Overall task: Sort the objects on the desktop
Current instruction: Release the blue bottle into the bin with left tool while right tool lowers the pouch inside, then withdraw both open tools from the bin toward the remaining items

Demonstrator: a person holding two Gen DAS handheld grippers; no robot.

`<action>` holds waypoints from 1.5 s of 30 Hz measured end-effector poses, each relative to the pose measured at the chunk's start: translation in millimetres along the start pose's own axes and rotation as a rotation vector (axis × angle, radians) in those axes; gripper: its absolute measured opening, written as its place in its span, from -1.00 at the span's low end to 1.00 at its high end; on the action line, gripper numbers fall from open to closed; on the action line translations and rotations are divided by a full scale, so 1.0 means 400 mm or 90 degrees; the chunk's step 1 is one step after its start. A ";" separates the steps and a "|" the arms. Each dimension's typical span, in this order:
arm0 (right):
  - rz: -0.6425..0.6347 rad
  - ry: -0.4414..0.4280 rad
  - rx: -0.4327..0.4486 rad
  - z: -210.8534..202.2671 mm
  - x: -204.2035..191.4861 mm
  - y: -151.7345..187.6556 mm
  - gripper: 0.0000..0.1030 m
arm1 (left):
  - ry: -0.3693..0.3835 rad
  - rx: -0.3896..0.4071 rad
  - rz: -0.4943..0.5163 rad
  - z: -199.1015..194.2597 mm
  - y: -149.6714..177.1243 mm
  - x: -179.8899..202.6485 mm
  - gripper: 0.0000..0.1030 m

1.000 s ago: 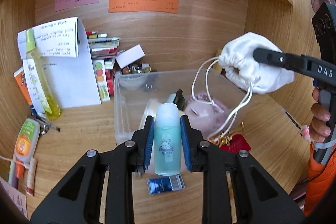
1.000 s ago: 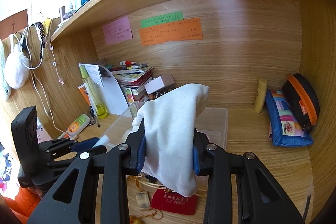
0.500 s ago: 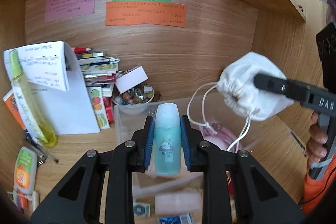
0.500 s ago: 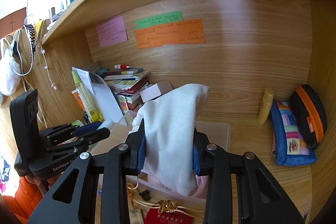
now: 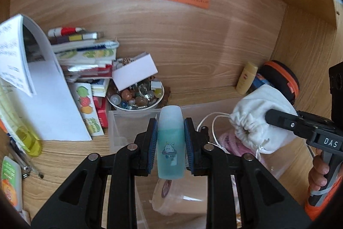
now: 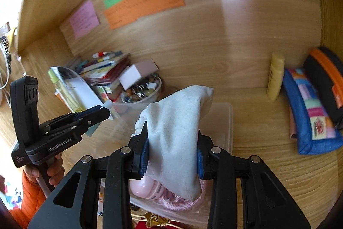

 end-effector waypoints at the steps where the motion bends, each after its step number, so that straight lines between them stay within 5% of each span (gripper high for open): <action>1: 0.005 0.002 -0.006 0.009 0.008 0.004 -0.40 | 0.002 -0.005 0.003 0.010 0.004 0.001 -0.53; 24: -0.049 0.091 -0.049 0.089 0.008 0.055 -0.33 | 0.008 -0.041 0.066 0.037 0.048 0.057 -0.52; 34: -0.085 0.121 -0.045 0.089 -0.011 0.064 -0.17 | -0.005 0.008 0.072 -0.008 0.033 0.059 0.28; 45: -0.103 0.144 0.020 0.029 -0.029 0.038 0.48 | -0.032 0.066 0.056 -0.094 0.015 0.049 0.70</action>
Point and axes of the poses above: each gripper's, at about its wrist camera, not at the fingertips, and z roughly the way its jaws point, x to its right, y to its underside, the point moved 6 cm from there along z, roughly the way its jaws point, and after that the axes turned 5 degrees about z, right-handed, at the moved point
